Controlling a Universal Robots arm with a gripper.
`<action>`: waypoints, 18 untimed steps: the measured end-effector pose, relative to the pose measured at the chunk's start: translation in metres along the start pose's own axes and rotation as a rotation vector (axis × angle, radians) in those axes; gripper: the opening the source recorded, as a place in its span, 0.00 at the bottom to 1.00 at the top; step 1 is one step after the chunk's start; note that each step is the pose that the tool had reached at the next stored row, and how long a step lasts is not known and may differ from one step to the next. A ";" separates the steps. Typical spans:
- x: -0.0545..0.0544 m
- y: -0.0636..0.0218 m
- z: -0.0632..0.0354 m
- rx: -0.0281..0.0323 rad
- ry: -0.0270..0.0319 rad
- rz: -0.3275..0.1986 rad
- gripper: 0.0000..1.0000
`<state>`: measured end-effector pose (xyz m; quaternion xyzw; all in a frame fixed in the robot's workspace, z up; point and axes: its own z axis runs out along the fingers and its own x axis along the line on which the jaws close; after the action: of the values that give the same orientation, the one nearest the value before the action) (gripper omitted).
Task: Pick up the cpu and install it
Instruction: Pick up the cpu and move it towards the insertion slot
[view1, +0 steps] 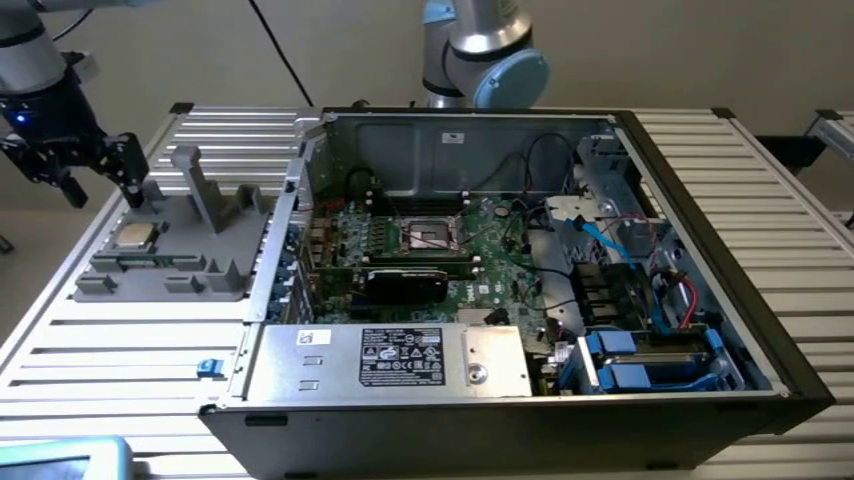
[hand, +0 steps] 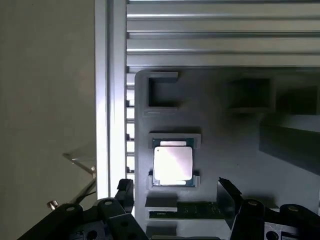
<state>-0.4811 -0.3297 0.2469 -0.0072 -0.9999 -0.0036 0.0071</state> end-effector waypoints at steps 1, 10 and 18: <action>0.000 -0.0009 0.0017 -0.0001 0.0001 0.001 0.77; -0.001 -0.0042 0.0180 -0.0083 0.0001 0.009 0.77; -0.002 -0.0042 0.0321 -0.0246 0.0004 0.012 0.77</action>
<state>-0.4801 -0.3337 0.2147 -0.0135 -0.9998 -0.0159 0.0073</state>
